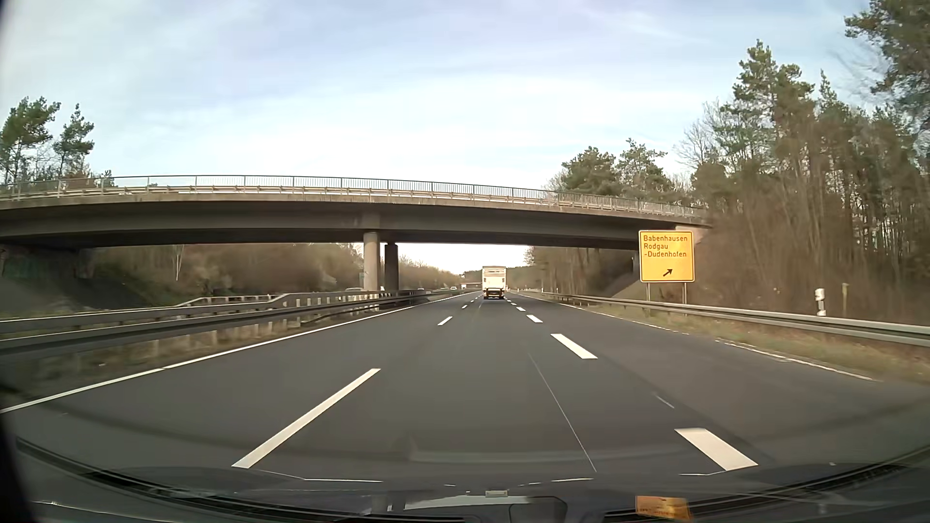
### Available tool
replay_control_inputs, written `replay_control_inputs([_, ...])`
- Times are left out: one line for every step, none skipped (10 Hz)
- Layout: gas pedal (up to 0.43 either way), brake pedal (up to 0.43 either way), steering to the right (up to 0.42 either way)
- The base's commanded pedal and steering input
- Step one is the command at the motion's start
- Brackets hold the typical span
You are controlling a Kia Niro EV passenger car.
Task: Follow the waypoints while adhering to traffic rules and regulations
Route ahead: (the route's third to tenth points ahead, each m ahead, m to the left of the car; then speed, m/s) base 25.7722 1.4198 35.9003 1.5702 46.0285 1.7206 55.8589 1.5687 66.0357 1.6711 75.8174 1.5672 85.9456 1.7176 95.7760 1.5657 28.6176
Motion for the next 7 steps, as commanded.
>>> replay_control_inputs([0.118, 0.000, -0.004])
replay_control_inputs([0.118, 0.000, -0.004])
replay_control_inputs([0.118, 0.000, -0.004])
replay_control_inputs([0.118, 0.000, -0.004])
replay_control_inputs([0.118, 0.000, -0.004])
replay_control_inputs([0.118, 0.000, -0.004])
replay_control_inputs([0.118, 0.000, -0.004])
